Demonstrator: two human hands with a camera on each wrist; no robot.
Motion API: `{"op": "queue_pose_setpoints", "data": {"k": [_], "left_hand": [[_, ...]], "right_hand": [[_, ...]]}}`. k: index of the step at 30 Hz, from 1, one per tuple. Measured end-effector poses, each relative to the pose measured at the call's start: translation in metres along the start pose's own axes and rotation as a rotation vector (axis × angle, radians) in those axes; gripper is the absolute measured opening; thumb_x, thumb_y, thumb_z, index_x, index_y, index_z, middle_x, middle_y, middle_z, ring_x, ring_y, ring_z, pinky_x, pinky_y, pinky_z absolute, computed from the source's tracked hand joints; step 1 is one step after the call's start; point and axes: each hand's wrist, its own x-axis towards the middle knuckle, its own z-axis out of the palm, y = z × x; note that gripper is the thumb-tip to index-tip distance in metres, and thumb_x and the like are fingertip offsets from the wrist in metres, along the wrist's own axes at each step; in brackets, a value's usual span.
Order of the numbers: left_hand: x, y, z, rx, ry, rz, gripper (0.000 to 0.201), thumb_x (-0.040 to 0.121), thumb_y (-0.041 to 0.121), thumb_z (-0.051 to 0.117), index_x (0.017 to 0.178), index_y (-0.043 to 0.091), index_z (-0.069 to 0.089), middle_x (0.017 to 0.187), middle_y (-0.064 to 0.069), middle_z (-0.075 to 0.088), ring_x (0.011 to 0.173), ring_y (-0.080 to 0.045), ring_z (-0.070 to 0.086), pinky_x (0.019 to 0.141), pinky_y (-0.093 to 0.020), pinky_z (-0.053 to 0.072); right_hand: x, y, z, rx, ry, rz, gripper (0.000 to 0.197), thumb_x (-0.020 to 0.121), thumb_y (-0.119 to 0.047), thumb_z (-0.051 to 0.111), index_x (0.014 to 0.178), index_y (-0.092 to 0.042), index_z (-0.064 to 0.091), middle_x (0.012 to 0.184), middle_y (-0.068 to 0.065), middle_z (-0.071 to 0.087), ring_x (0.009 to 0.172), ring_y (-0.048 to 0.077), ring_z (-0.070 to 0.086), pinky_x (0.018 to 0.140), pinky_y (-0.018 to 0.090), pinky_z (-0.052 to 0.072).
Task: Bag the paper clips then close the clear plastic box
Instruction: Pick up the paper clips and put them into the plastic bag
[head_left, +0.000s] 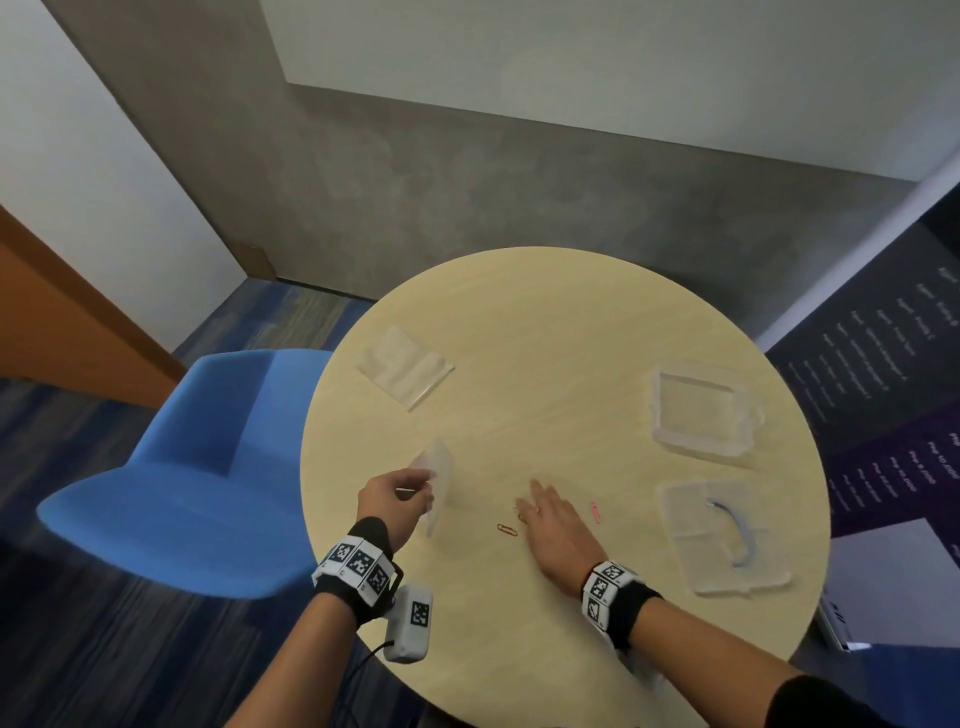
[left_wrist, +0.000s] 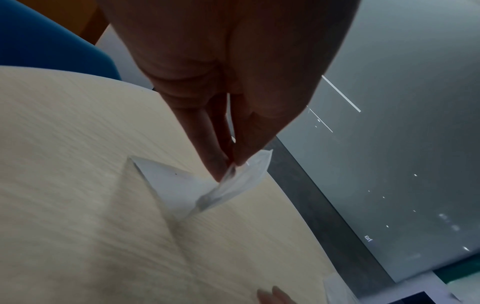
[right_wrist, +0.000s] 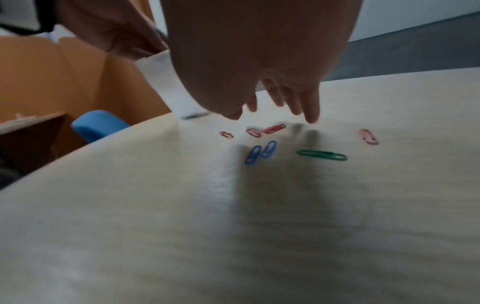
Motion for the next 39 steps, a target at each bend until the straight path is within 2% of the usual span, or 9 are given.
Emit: {"op": "queue_pose_setpoints", "data": {"k": [4, 9, 11, 13, 15, 18, 21, 34, 39], "left_hand": [[-0.003, -0.001, 0.004, 0.016, -0.007, 0.01, 0.024, 0.084, 0.003, 0.065, 0.089, 0.024, 0.074, 0.085, -0.009, 0.076, 0.079, -0.025, 0.075, 0.088, -0.042, 0.059], [-0.004, 0.003, 0.008, 0.01, 0.011, 0.022, 0.023, 0.085, 0.005, 0.064, 0.087, 0.026, 0.073, 0.083, -0.008, 0.076, 0.079, -0.025, 0.074, 0.087, -0.041, 0.059], [-0.005, 0.005, 0.01, 0.011, 0.022, 0.035, 0.025, 0.085, 0.004, 0.064, 0.085, 0.027, 0.073, 0.082, -0.007, 0.075, 0.078, -0.025, 0.074, 0.086, -0.04, 0.059], [-0.006, 0.004, 0.012, 0.012, 0.027, 0.042, 0.028, 0.085, 0.001, 0.064, 0.083, 0.028, 0.072, 0.08, -0.005, 0.075, 0.076, -0.024, 0.074, 0.085, -0.039, 0.059], [-0.007, 0.001, 0.013, 0.011, 0.028, 0.04, 0.03, 0.084, 0.0, 0.064, 0.081, 0.029, 0.073, 0.079, -0.005, 0.075, 0.076, -0.025, 0.074, 0.084, -0.04, 0.06], [-0.009, -0.004, 0.013, 0.015, 0.026, 0.036, 0.03, 0.082, -0.001, 0.064, 0.081, 0.028, 0.074, 0.08, -0.006, 0.076, 0.076, -0.026, 0.074, 0.084, -0.042, 0.06], [-0.01, -0.007, 0.012, 0.021, 0.025, 0.04, 0.031, 0.083, -0.001, 0.064, 0.081, 0.028, 0.074, 0.079, -0.006, 0.076, 0.076, -0.026, 0.074, 0.084, -0.043, 0.061], [-0.022, -0.006, 0.005, -0.018, 0.039, 0.032, 0.024, 0.085, -0.003, 0.062, 0.088, 0.017, 0.073, 0.086, -0.014, 0.074, 0.078, -0.029, 0.073, 0.075, -0.03, 0.058], [-0.022, -0.006, 0.008, -0.009, 0.025, 0.018, 0.022, 0.085, 0.0, 0.063, 0.09, 0.019, 0.074, 0.083, -0.01, 0.075, 0.074, -0.024, 0.074, 0.081, -0.037, 0.061]], "right_hand": [[0.007, -0.019, 0.01, 0.039, -0.085, 0.164, 0.059, 0.099, -0.029, 0.035, 0.152, -0.012, 0.013, 0.158, 0.026, 0.006, 0.144, 0.046, 0.011, 0.117, 0.052, 0.019], [0.001, -0.051, 0.015, -0.114, -0.149, 0.08, 0.061, 0.089, 0.014, 0.03, 0.148, 0.005, 0.014, 0.153, 0.037, 0.007, 0.142, 0.052, 0.006, 0.115, 0.053, 0.023], [-0.005, -0.059, 0.01, -0.144, -0.074, 0.028, 0.06, 0.083, 0.015, 0.047, 0.141, 0.009, 0.033, 0.146, 0.04, 0.027, 0.137, 0.051, 0.027, 0.106, 0.047, 0.04], [-0.007, -0.059, 0.009, -0.218, -0.142, -0.001, 0.053, 0.058, -0.006, 0.082, 0.108, 0.003, 0.069, 0.114, 0.03, 0.065, 0.109, 0.041, 0.063, 0.077, 0.034, 0.058], [-0.01, -0.058, 0.006, -0.273, -0.146, -0.047, 0.051, 0.037, -0.021, 0.09, 0.084, -0.004, 0.078, 0.09, 0.018, 0.075, 0.086, 0.027, 0.072, 0.062, 0.026, 0.058], [-0.009, -0.06, -0.006, -0.329, -0.144, -0.09, 0.041, 0.052, -0.023, 0.086, 0.088, -0.004, 0.077, 0.095, 0.017, 0.074, 0.091, 0.025, 0.069, 0.069, 0.025, 0.057], [0.0, -0.062, -0.008, -0.31, -0.22, -0.136, 0.029, 0.084, 0.007, 0.053, 0.112, 0.012, 0.06, 0.121, 0.034, 0.054, 0.114, 0.042, 0.05, 0.089, 0.043, 0.053], [0.02, -0.051, -0.007, -0.225, -0.199, -0.2, 0.025, 0.087, 0.015, 0.043, 0.105, 0.011, 0.06, 0.115, 0.025, 0.053, 0.105, 0.04, 0.051, 0.078, 0.047, 0.048], [0.033, -0.048, -0.012, -0.265, -0.261, -0.202, 0.024, 0.088, 0.016, 0.044, 0.106, 0.013, 0.059, 0.112, 0.028, 0.057, 0.102, 0.041, 0.057, 0.079, 0.047, 0.048]]}}
